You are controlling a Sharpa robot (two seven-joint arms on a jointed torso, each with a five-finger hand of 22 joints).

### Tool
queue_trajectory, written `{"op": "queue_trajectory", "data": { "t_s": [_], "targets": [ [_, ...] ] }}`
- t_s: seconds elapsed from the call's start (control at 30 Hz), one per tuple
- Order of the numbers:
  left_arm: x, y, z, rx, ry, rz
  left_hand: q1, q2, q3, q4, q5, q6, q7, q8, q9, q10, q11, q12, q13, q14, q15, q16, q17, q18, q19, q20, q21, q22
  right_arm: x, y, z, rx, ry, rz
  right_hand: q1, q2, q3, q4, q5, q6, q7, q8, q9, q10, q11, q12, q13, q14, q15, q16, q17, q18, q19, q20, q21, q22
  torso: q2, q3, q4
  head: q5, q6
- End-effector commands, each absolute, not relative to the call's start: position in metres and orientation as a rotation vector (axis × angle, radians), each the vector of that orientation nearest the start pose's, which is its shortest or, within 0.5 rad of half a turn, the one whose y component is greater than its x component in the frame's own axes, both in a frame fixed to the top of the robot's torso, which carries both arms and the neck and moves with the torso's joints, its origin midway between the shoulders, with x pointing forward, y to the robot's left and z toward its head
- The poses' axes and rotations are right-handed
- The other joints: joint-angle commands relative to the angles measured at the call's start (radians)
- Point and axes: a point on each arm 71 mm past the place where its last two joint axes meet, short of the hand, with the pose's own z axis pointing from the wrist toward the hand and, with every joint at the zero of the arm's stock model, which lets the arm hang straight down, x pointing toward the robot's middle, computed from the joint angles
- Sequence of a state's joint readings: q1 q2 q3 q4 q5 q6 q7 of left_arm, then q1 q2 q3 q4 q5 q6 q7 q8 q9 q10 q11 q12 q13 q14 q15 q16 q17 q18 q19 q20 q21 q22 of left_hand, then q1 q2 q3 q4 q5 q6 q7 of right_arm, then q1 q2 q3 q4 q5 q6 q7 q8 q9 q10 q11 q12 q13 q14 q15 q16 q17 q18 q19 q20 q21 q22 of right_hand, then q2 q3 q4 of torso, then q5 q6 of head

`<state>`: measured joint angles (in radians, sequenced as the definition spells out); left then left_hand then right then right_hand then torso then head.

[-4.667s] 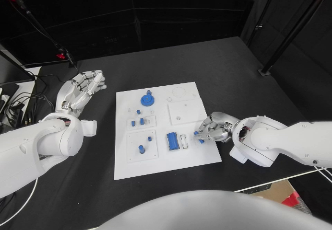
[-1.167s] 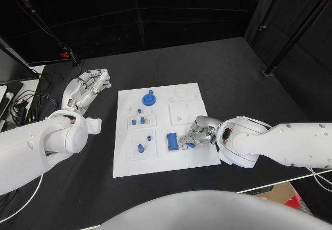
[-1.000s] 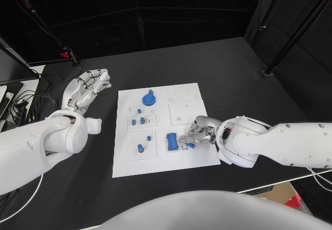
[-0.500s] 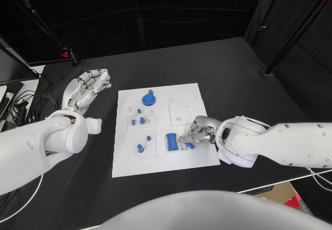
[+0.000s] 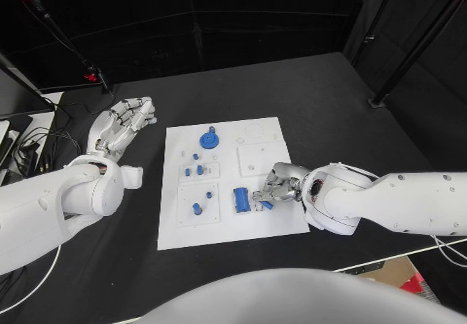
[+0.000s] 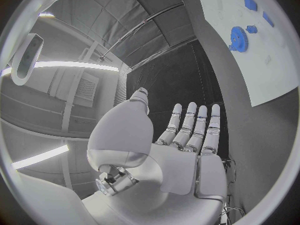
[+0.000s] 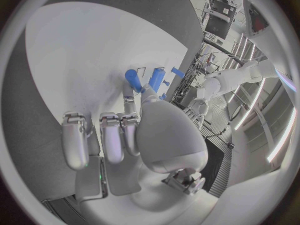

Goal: Assemble the parts on the task board

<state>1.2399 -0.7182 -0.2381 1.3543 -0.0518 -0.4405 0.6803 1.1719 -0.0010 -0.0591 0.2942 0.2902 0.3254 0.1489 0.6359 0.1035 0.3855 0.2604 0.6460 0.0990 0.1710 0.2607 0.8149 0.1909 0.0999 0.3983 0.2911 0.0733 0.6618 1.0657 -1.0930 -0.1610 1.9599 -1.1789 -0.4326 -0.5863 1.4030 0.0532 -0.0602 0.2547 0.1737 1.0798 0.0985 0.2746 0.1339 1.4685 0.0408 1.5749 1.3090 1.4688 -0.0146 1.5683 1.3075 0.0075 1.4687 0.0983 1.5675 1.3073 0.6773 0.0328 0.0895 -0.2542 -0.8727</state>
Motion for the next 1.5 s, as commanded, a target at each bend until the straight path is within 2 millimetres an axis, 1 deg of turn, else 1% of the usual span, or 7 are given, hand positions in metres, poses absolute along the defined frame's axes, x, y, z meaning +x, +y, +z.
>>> {"op": "queue_trajectory", "data": {
  "t_s": [0.03, 0.4, 0.67, 0.8, 1.03, 1.23, 1.5],
  "targets": [
    [0.5003, 0.2036, -0.2103, -0.807, 1.235, -1.478, -0.001, 0.010, -0.004, -0.002, 0.004, -0.008, 0.146, 0.004, -0.002, -0.005, -0.002, 0.003, -0.001, 0.002, -0.001, 0.004, -0.001, -0.015, -0.007, 0.000, -0.004, -0.001, 0.3518, -0.2221, -0.2558, 0.427, 2.094, 0.480, 0.006, 0.005, 0.004, 0.007, 0.006, 0.011, -0.003, -0.004, -0.002, 0.102, -0.008, -0.004, 0.262, 0.102, -0.008, 0.002, 0.263, -0.007, 0.102, -0.007, 0.003, 0.263, 0.001, 0.0001, 0.0002, -0.001, 0.000],
    [0.5004, 0.2036, -0.2103, -0.807, 1.235, -1.478, 0.001, 0.012, -0.004, -0.002, 0.005, -0.008, 0.146, 0.005, -0.002, -0.005, -0.002, 0.005, -0.002, 0.002, -0.001, 0.005, -0.003, -0.015, -0.007, 0.000, -0.004, -0.001, 0.3536, -0.2201, -0.2553, 0.428, 2.074, 0.494, 0.023, 0.021, 0.011, 0.019, 0.016, 0.042, -0.015, -0.009, 0.001, 0.102, -0.018, -0.004, 0.262, 0.102, -0.014, 0.002, 0.263, -0.007, 0.102, -0.012, 0.003, 0.263, 0.000, 0.0003, -0.0005, 0.001, 0.000],
    [0.5004, 0.2039, -0.2104, -0.808, 1.236, -1.478, 0.002, 0.014, -0.004, -0.002, 0.006, -0.008, 0.146, 0.006, -0.003, -0.005, -0.002, 0.006, -0.003, 0.002, -0.001, 0.007, -0.004, -0.015, -0.008, 0.000, -0.004, -0.002, 0.3536, -0.2193, -0.2556, 0.423, 2.079, 0.494, 0.033, 0.021, 0.012, 0.024, 0.024, 0.065, -0.024, -0.012, 0.004, 0.102, -0.026, -0.004, 0.262, 0.102, -0.020, 0.002, 0.263, -0.007, 0.102, -0.018, 0.003, 0.263, 0.000, -0.0001, -0.0003, 0.001, 0.000],
    [0.5004, 0.2040, -0.2105, -0.808, 1.236, -1.477, 0.002, 0.014, -0.004, -0.002, 0.006, -0.008, 0.146, 0.006, -0.003, -0.005, -0.002, 0.006, -0.003, 0.002, -0.001, 0.007, -0.004, -0.015, -0.008, 0.000, -0.004, -0.002, 0.3536, -0.2192, -0.2558, 0.422, 2.080, 0.493, 0.034, 0.021, 0.012, 0.024, 0.026, 0.067, -0.024, -0.013, 0.004, 0.102, -0.027, -0.004, 0.262, 0.102, -0.021, 0.002, 0.263, -0.007, 0.102, -0.019, 0.003, 0.263, 0.000, 0.0001, -0.0001, 0.001, 0.000],
    [0.5004, 0.2045, -0.2106, -0.810, 1.238, -1.477, 0.002, 0.014, -0.004, -0.002, 0.006, -0.008, 0.146, 0.006, -0.003, -0.005, -0.002, 0.006, -0.003, 0.002, -0.001, 0.007, -0.004, -0.015, -0.008, 0.000, -0.004, -0.002, 0.3533, -0.2190, -0.2554, 0.424, 2.079, 0.495, 0.025, 0.016, 0.005, 0.033, 0.035, 0.069, -0.023, -0.023, 0.004, 0.102, -0.027, -0.004, 0.262, 0.102, -0.024, 0.002, 0.263, -0.007, 0.102, -0.022, 0.003, 0.263, 0.000, -0.0002, -0.0006, 0.000, 0.000],
    [0.5004, 0.2045, -0.2107, -0.810, 1.239, -1.478, 0.003, 0.014, -0.004, -0.002, 0.006, -0.008, 0.146, 0.007, -0.003, -0.006, -0.002, 0.006, -0.003, 0.002, -0.001, 0.007, -0.005, -0.015, -0.008, 0.000, -0.004, -0.002, 0.3537, -0.2209, -0.2548, 0.432, 2.067, 0.494, -0.008, 0.014, -0.014, 0.036, 0.043, 0.061, -0.015, -0.047, 0.000, 0.102, -0.021, -0.004, 0.262, 0.102, -0.025, 0.002, 0.263, -0.007, 0.102, -0.024, 0.003, 0.263, 0.000, 0.0001, -0.0003, -0.001, 0.000],
    [0.5004, 0.2046, -0.2108, -0.811, 1.240, -1.478, 0.003, 0.014, -0.004, -0.002, 0.006, -0.008, 0.146, 0.007, -0.003, -0.006, -0.002, 0.006, -0.003, 0.002, -0.001, 0.007, -0.005, -0.015, -0.008, 0.000, -0.004, -0.002, 0.3540, -0.2238, -0.2540, 0.444, 2.051, 0.493, -0.036, 0.014, -0.035, 0.036, 0.072, 0.049, -0.005, -0.072, -0.005, 0.102, -0.012, -0.004, 0.262, 0.102, -0.021, 0.002, 0.263, -0.007, 0.102, -0.023, 0.003, 0.263, 0.000, 0.0002, -0.0002, -0.002, 0.000]
  ]
}}
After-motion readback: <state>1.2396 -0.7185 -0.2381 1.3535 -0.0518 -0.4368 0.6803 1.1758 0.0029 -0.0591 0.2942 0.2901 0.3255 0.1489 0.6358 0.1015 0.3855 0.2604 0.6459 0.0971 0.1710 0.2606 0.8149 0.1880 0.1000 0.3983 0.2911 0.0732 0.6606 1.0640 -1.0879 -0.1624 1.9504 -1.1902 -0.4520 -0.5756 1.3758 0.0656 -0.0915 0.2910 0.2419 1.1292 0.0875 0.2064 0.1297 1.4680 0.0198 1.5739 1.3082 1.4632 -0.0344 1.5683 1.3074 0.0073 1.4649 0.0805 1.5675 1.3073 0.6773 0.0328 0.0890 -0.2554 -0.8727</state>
